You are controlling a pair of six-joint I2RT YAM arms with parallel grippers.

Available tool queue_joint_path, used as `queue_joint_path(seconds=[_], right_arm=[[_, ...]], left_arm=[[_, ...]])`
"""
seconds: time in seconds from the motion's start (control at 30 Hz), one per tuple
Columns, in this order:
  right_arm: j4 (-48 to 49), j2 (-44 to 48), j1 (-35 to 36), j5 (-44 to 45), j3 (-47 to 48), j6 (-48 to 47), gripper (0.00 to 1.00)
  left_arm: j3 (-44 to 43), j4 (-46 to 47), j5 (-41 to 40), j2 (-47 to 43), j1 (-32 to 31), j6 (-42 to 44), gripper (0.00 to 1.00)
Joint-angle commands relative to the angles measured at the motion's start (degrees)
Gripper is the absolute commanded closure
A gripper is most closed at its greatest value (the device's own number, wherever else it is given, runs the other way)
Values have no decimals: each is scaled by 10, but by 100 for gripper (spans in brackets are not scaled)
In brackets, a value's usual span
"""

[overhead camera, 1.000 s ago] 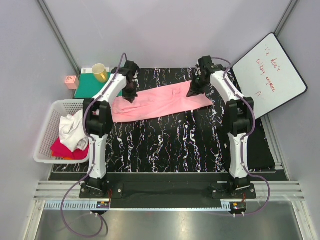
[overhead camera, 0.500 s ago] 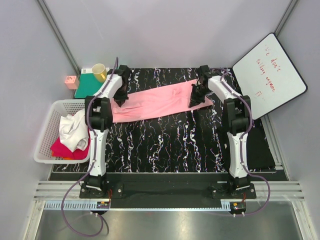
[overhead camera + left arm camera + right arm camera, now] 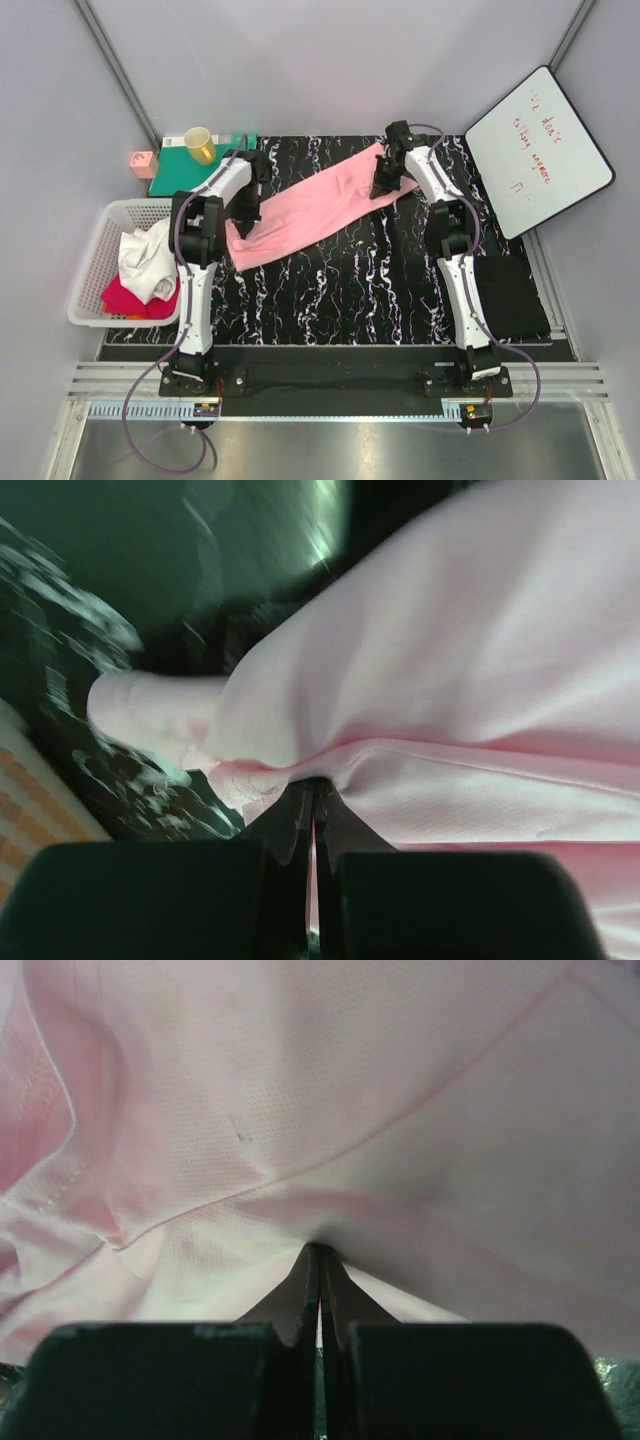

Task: Fold and stack the t-shirts
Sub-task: Rotate the tshirt 90 degrees

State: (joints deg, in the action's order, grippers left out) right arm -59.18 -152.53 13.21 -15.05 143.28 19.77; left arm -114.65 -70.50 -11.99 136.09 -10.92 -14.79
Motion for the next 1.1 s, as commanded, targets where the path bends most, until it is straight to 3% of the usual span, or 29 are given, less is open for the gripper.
queue_joint_path(seconds=[0.0,0.1,0.3,0.43,0.6,0.8,0.97,1.07], right_arm=[[-20,-53,-3,13,112,0,100],[2,-68,-3,-1,152,4,100],[61,-80,-4,-51,134,14,100],[83,-71,-4,-81,135,14,100],[89,3,-5,-95,105,10,100],[88,149,-5,-159,-74,2,100],[69,269,6,-211,-307,-24,100],[63,388,19,-213,-444,-35,100]], left_arm=[[95,-21,116,-40,-50,7,100],[128,-14,193,-64,-102,2,100],[148,9,302,-79,-251,-15,100],[157,11,285,-112,-311,-22,100],[175,-4,147,-206,-280,-31,100],[182,14,94,-268,-238,-29,100],[175,24,115,-233,-231,-21,100],[196,41,134,-230,-229,-31,100]])
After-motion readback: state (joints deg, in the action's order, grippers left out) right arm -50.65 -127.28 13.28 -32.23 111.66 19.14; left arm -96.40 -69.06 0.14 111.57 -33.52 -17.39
